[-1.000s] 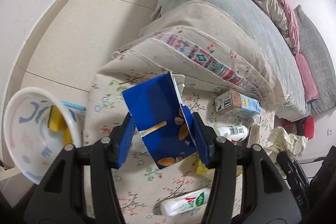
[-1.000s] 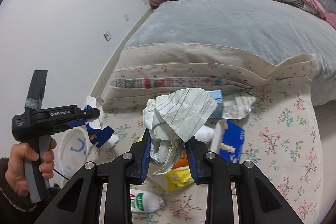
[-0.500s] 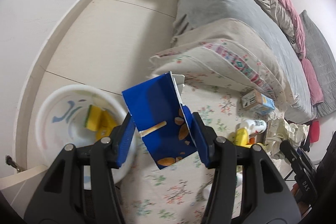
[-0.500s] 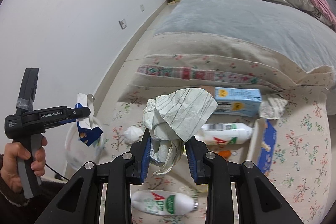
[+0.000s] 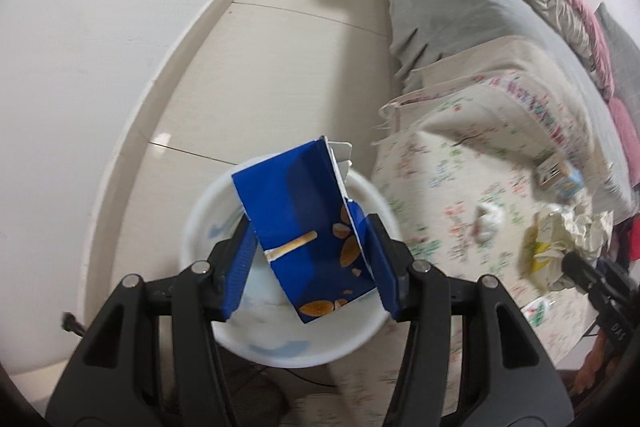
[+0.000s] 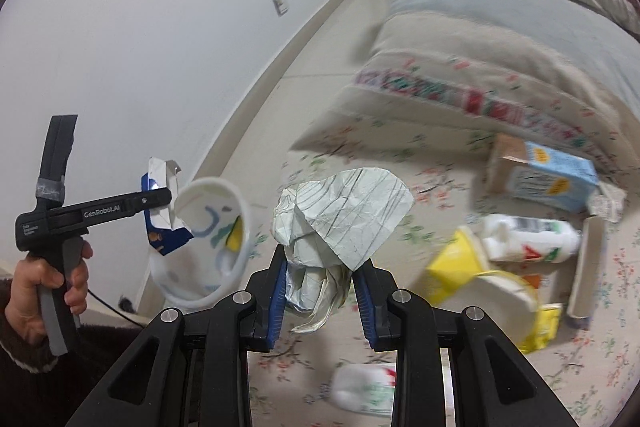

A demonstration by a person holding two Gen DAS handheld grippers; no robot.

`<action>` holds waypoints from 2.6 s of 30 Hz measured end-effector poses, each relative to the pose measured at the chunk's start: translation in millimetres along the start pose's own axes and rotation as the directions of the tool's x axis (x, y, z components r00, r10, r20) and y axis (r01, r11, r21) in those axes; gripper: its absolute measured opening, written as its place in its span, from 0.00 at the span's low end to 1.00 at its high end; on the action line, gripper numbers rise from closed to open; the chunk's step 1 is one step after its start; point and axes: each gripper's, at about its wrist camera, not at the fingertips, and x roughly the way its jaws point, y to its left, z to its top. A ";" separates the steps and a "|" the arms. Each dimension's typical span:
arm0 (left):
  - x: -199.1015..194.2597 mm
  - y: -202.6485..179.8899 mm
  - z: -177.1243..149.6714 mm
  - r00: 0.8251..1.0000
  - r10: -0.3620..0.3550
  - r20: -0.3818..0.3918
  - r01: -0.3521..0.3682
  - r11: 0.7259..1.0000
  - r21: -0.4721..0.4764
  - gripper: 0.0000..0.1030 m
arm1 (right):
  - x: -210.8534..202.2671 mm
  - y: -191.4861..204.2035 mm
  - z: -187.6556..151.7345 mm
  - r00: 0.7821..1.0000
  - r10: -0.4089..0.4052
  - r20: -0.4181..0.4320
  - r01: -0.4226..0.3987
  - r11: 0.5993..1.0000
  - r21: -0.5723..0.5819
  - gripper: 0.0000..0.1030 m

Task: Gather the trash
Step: 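Carry the blue box over the bin with the left gripper while the right carries the bag, then open both grippers over the white bin to drop the box and bag, then move the left gripper to the white AD milk bottle and grasp it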

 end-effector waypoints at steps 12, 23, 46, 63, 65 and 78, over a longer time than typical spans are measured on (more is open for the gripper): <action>28.9 37.3 -11.8 0.995 0.041 -0.089 -0.038 0.999 0.037 0.55 | 56.9 71.8 -6.3 0.995 0.077 -0.063 -0.083 0.991 -0.106 0.33; 23.9 54.3 -15.1 0.996 -0.015 -0.089 0.019 0.999 0.038 0.55 | 102.2 113.6 -13.0 0.985 0.129 -0.118 -0.148 0.975 -0.166 0.44; 33.8 24.1 -22.2 0.993 0.033 -0.114 -0.017 0.990 0.139 0.92 | 46.1 58.0 -13.0 0.998 0.049 -0.045 -0.053 0.994 -0.096 0.67; 25.1 -27.1 -33.2 0.996 0.062 -0.064 -0.047 0.975 0.215 0.98 | -12.7 -13.9 -22.0 0.996 -0.078 0.051 0.077 0.997 0.017 0.70; 22.8 -35.7 -35.3 0.997 0.055 -0.056 -0.041 0.974 0.222 0.99 | -18.7 -23.3 -27.1 0.994 -0.092 0.057 0.090 0.995 0.031 0.71; 17.5 -94.0 -64.6 1.000 0.013 -0.019 -0.006 0.939 0.344 0.99 | -55.8 -89.6 -78.5 0.973 -0.211 0.098 0.198 0.971 0.132 0.74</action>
